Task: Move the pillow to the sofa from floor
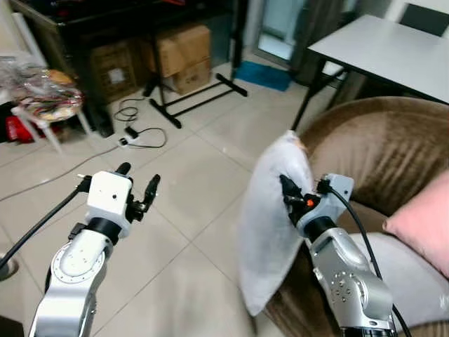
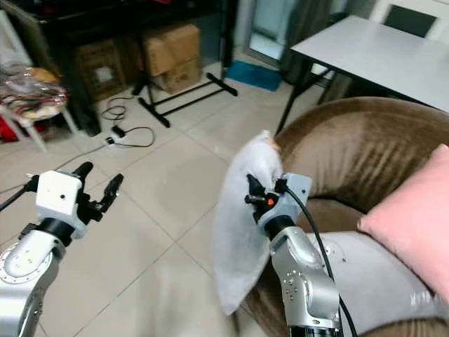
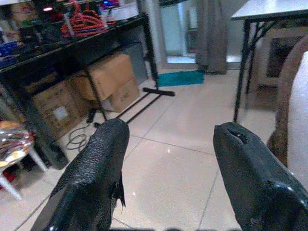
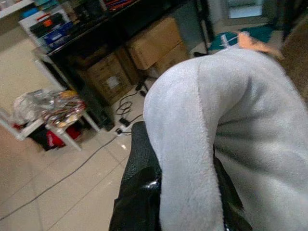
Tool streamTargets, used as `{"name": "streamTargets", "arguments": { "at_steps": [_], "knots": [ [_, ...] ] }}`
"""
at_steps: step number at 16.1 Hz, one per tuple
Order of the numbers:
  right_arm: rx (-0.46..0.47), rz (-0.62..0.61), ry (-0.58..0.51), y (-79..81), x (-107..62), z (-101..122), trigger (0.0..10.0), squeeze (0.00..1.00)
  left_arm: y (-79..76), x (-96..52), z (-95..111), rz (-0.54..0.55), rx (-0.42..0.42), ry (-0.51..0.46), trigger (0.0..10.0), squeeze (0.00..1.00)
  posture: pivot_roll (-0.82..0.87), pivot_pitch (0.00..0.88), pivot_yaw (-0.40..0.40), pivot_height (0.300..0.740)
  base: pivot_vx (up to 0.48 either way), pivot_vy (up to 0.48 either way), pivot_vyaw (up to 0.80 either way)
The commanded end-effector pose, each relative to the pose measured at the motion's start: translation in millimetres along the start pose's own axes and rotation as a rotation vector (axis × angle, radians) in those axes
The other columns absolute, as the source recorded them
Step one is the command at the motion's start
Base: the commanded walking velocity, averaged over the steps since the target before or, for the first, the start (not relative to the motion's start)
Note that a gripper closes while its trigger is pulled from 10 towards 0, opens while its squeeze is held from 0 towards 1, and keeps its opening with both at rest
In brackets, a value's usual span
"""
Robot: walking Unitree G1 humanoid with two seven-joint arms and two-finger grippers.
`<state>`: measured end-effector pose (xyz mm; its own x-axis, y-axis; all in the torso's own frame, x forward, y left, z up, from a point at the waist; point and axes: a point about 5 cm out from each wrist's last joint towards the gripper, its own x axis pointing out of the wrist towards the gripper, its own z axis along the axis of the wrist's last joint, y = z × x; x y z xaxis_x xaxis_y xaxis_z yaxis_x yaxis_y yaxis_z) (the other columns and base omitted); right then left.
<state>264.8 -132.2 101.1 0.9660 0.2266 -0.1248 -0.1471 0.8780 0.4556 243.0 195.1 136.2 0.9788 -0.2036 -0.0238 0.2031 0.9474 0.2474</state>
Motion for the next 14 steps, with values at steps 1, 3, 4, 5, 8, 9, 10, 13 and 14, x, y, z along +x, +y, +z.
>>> {"name": "streamTargets", "arguments": {
  "at_steps": [1,3,4,5,8,9,10,13,14],
  "knots": [
    [0.013,0.016,-0.073,9.0,2.3,10.4,10.0,0.0,2.5,-0.4,-0.5,0.005,0.014,0.005,10.0,0.0,0.06,0.0,-0.021,0.74,0.0,0.39,-0.8],
    [0.019,-0.005,-0.082,8.7,3.3,11.0,10.0,0.0,2.6,-0.2,-0.7,0.003,0.017,0.004,10.0,0.0,0.06,0.0,-0.022,0.74,0.0,0.388,-0.8],
    [0.022,-0.021,-0.089,8.0,4.4,11.6,10.0,0.0,2.9,0.5,-0.6,0.004,0.019,0.003,10.0,0.0,0.06,0.0,-0.022,0.74,0.0,0.319,-0.8],
    [0.02,-0.029,-0.091,7.4,5.0,11.8,10.0,0.0,3.4,0.7,0.0,0.008,0.019,-0.002,10.0,0.0,0.06,0.0,-0.021,0.74,0.0,0.0,-0.8],
    [-0.066,-0.012,-0.081,9.5,10.0,12.8,10.0,0.0,5.5,1.5,-1.0,0.025,0.035,0.013,10.0,0.0,0.07,0.0,-0.022,0.74,0.0,0.0,-0.27],
    [-0.081,0.017,-0.082,13.0,12.0,14.0,10.0,0.0,6.7,2.0,-0.3,0.023,0.038,0.002,10.0,0.0,0.07,0.0,-0.025,0.74,0.0,0.0,0.0],
    [-0.102,0.038,-0.09,15.6,14.1,16.8,10.0,0.0,8.7,2.9,1.5,0.032,0.028,-0.013,10.0,0.0,0.07,0.0,-0.026,0.74,0.0,0.0,0.0],
    [-0.114,0.033,-0.123,16.4,18.5,24.9,10.0,0.0,9.9,1.8,3.4,0.023,0.035,-0.023,10.0,0.0,0.08,0.0,-0.033,0.74,0.313,0.0,0.0],
    [-0.117,0.023,-0.131,15.6,19.6,26.1,10.0,0.0,10.1,1.4,3.6,0.021,0.037,-0.024,10.0,0.0,0.08,0.0,-0.034,0.74,0.364,0.0,0.0]
  ]
}}
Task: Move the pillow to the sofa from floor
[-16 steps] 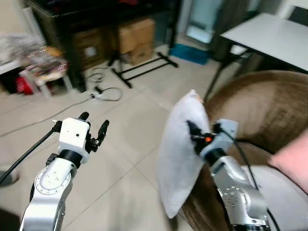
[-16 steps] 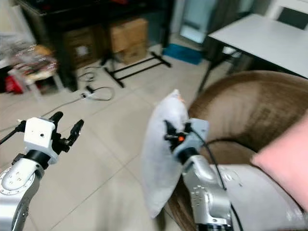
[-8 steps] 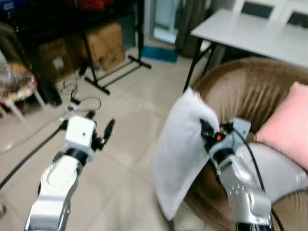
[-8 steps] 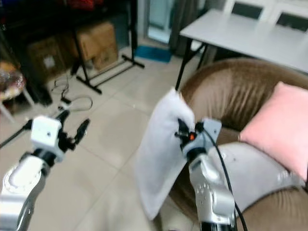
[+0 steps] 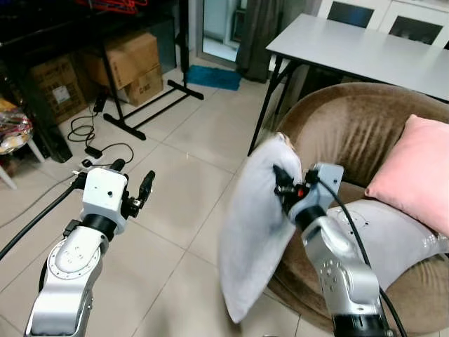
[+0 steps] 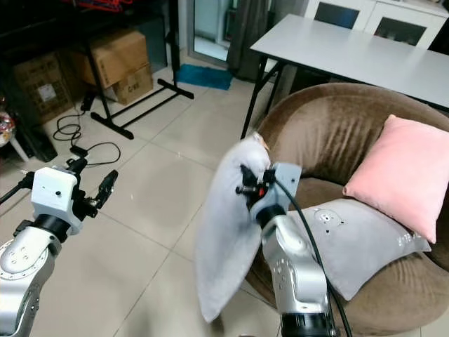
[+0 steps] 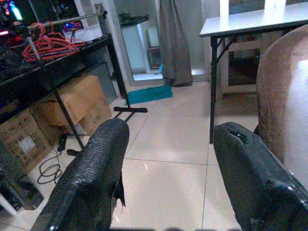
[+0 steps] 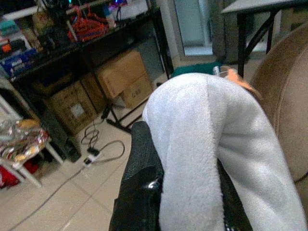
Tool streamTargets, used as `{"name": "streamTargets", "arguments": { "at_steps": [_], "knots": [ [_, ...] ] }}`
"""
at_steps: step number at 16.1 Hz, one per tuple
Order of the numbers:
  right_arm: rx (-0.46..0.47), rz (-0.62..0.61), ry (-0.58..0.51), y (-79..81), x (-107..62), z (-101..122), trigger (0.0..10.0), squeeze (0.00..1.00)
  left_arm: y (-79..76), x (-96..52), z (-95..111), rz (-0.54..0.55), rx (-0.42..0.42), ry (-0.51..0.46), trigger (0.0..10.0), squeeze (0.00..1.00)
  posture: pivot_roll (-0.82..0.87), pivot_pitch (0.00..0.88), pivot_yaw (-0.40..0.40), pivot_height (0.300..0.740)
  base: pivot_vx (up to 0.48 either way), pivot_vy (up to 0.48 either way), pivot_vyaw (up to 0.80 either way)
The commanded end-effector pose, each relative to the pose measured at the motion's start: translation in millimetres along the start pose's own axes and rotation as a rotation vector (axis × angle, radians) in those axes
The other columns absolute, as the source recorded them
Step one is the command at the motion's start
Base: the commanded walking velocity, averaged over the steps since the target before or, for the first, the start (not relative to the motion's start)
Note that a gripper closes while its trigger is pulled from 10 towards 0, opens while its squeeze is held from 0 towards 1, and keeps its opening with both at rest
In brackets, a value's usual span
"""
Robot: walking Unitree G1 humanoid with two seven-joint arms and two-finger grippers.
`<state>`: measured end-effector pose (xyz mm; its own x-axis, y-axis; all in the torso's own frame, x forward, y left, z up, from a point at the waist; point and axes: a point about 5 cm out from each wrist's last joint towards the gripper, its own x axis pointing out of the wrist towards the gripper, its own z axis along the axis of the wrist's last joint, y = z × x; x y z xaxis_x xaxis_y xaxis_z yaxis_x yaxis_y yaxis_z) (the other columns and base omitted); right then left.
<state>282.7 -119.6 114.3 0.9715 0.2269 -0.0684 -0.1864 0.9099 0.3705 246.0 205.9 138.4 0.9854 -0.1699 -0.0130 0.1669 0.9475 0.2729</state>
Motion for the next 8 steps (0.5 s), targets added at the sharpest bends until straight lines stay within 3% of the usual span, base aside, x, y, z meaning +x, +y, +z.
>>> {"name": "streamTargets", "arguments": {
  "at_steps": [1,3,8],
  "knots": [
    [-0.022,-0.013,-0.086,-1.5,3.6,16.8,10.0,0.0,-1.1,0.2,4.5,-0.017,0.013,-0.023,10.0,0.0,0.09,0.0,-0.036,0.74,0.368,0.0,0.0],
    [-0.022,-0.018,-0.075,-1.5,4.9,16.1,10.0,0.0,-1.1,0.0,4.4,-0.021,0.016,-0.023,10.0,0.0,0.09,0.0,-0.037,0.74,0.366,0.0,-0.31],
    [-0.011,-0.032,-0.102,-0.6,7.1,21.0,10.0,0.0,0.7,-0.9,4.6,-0.043,0.03,-0.019,10.0,0.0,0.09,0.0,-0.024,0.74,0.365,0.0,-0.79]
  ]
}}
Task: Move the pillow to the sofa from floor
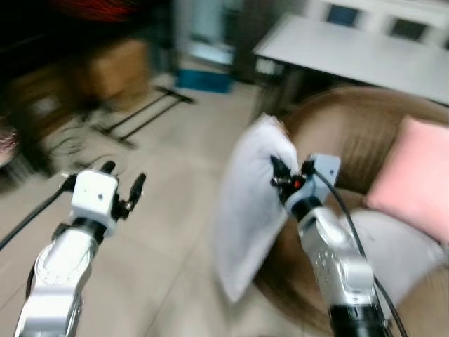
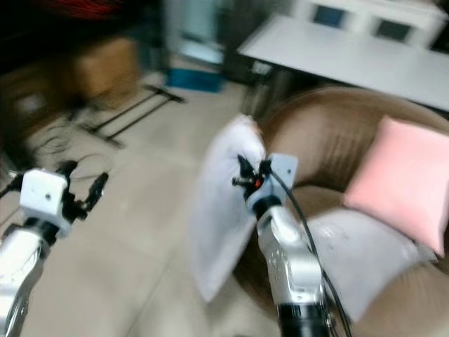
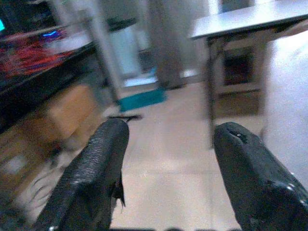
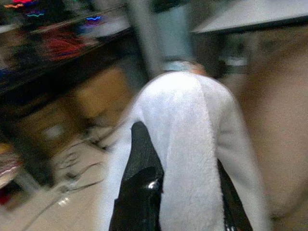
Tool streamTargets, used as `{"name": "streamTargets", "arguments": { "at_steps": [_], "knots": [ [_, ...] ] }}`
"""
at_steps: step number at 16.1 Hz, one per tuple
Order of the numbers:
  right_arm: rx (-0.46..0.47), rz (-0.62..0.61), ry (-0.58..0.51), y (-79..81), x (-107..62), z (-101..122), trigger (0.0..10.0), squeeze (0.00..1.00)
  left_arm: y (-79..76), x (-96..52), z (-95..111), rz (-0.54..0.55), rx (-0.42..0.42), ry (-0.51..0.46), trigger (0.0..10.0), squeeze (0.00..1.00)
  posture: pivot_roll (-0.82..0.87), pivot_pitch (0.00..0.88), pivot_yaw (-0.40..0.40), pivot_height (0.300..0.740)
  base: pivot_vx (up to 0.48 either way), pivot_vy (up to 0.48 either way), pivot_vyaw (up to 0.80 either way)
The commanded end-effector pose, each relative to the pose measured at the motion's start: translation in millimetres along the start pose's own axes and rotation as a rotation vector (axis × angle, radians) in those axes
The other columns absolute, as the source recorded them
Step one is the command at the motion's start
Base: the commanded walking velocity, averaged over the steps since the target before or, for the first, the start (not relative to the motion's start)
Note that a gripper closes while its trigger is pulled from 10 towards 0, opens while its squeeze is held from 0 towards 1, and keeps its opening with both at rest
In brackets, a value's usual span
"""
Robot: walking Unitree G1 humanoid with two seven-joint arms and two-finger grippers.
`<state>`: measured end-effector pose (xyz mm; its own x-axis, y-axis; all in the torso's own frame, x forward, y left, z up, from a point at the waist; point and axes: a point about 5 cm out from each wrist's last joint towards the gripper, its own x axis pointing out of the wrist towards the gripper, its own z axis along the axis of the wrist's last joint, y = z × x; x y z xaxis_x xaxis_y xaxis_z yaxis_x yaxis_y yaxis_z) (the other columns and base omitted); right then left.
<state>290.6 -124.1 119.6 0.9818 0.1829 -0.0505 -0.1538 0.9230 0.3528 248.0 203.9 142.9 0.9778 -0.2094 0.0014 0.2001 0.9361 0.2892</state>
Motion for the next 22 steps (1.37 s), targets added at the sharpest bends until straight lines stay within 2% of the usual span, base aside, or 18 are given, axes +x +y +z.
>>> {"name": "streamTargets", "arguments": {
  "at_steps": [1,8,13,17,22],
  "knots": [
    [0.009,-0.007,-0.082,2.1,1.8,16.2,10.0,0.0,1.2,-3.0,0.1,-0.018,0.014,0.007,10.0,0.0,0.09,0.0,-0.019,0.74,0.364,0.0,-0.79],
    [0.009,0.0,-0.154,8.0,5.8,36.7,10.0,0.0,-3.6,-0.9,-1.1,-0.105,0.035,0.02,10.0,0.0,0.09,0.0,-0.009,0.74,0.362,0.0,-0.79],
    [0.013,0.042,-0.162,16.8,12.6,41.2,10.0,0.0,-5.7,-4.4,-3.3,-0.15,0.046,0.036,10.0,0.0,0.1,0.0,-0.023,0.74,0.349,0.0,0.0],
    [-0.007,-0.013,-0.179,15.8,18.6,44.0,10.0,0.0,-7.5,-5.7,-4.7,-0.179,0.05,0.047,10.0,0.0,0.09,0.0,-0.018,0.74,0.345,0.0,0.0],
    [-0.013,-0.049,-0.213,20.2,36.5,52.8,10.0,0.0,-11.3,-6.4,-6.0,-0.235,0.058,0.061,10.0,0.0,0.09,0.0,-0.015,0.74,0.335,0.0,0.0]
  ]
}}
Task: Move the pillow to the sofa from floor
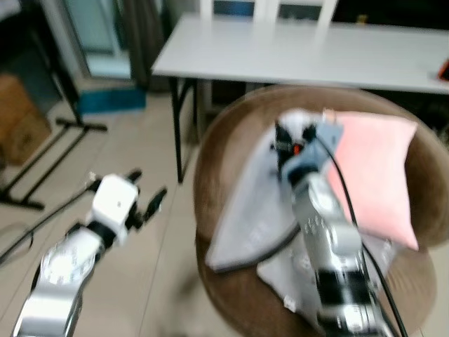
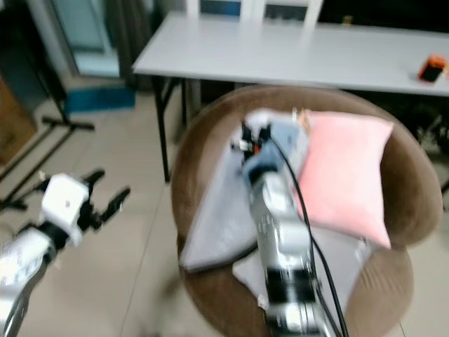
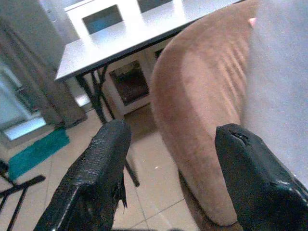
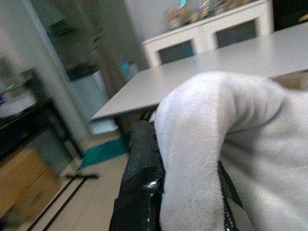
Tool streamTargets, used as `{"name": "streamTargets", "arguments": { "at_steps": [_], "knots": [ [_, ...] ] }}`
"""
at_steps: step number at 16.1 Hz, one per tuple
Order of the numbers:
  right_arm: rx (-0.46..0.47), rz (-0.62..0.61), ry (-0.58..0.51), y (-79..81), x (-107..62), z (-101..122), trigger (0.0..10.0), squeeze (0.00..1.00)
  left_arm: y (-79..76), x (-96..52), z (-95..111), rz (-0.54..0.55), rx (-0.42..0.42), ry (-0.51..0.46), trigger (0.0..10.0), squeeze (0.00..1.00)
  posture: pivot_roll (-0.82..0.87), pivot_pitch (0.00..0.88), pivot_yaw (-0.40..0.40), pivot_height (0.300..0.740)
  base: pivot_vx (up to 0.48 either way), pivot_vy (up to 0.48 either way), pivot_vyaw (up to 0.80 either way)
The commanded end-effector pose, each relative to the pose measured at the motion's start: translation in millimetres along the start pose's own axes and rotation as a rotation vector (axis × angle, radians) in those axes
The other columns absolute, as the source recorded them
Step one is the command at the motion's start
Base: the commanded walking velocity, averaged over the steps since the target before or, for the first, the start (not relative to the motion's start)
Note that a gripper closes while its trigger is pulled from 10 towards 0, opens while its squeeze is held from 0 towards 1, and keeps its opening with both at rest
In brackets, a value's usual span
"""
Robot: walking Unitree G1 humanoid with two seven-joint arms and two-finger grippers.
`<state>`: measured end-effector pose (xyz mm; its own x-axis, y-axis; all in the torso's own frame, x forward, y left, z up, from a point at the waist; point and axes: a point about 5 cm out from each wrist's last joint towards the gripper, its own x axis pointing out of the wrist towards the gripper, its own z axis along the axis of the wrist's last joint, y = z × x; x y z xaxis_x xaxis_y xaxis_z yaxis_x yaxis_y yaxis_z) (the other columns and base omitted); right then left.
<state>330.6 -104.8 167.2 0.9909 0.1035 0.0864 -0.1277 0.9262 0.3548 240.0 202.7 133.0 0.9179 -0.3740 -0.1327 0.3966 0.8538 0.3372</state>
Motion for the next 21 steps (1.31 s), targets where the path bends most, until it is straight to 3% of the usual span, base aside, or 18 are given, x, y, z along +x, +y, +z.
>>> {"name": "streamTargets", "arguments": {
  "at_steps": [1,5,8,12,15,16,19,21],
  "knots": [
    [-0.013,-0.076,-0.06,-14.0,6.3,10.8,10.0,0.0,-7.3,2.5,3.2,-0.045,-0.005,-0.01,10.0,0.0,0.09,0.0,-0.019,0.74,0.0,0.0,0.0],
    [0.049,-0.084,-0.098,-15.9,33.9,18.2,10.0,0.0,-12.2,3.9,2.7,-0.128,0.02,0.008,10.0,0.0,0.1,0.0,-0.029,0.74,0.0,0.0,0.0],
    [0.134,-0.167,0.01,-36.0,43.6,-10.1,10.0,0.0,-12.8,4.2,2.2,-0.16,0.036,0.017,10.0,0.0,0.12,0.0,-0.033,0.74,0.0,0.0,0.0],
    [0.049,-0.367,0.241,-85.1,12.5,-68.2,10.0,0.0,-16.9,4.9,-0.1,-0.217,0.028,0.03,10.0,0.0,0.12,0.0,-0.038,0.74,0.0,0.0,0.0],
    [-0.037,-0.421,0.44,-107.2,-18.9,-103.9,10.0,0.0,-26.4,4.3,-7.8,-0.329,-0.011,0.075,10.0,0.0,0.12,0.0,-0.04,0.74,0.0,0.0,0.0],
    [-0.018,-0.438,0.463,-115.7,-27.5,-109.0,10.0,1.0,-28.7,3.8,-10.4,-0.389,-0.037,0.095,10.0,0.0,0.12,0.0,-0.04,0.74,0.0,0.0,0.0],
    [0.069,-0.39,0.39,-121.9,-27.4,-102.4,10.0,1.0,-30.1,-1.3,-15.4,-0.471,-0.084,0.126,10.0,0.0,0.09,0.0,-0.027,0.74,0.0,0.0,0.0],
    [0.171,-0.346,0.247,-132.3,-25.6,-84.9,10.0,1.0,-28.8,-8.8,-15.6,-0.558,-0.108,0.144,10.0,0.0,0.07,0.0,-0.018,0.74,0.0,0.0,0.0]
  ]
}}
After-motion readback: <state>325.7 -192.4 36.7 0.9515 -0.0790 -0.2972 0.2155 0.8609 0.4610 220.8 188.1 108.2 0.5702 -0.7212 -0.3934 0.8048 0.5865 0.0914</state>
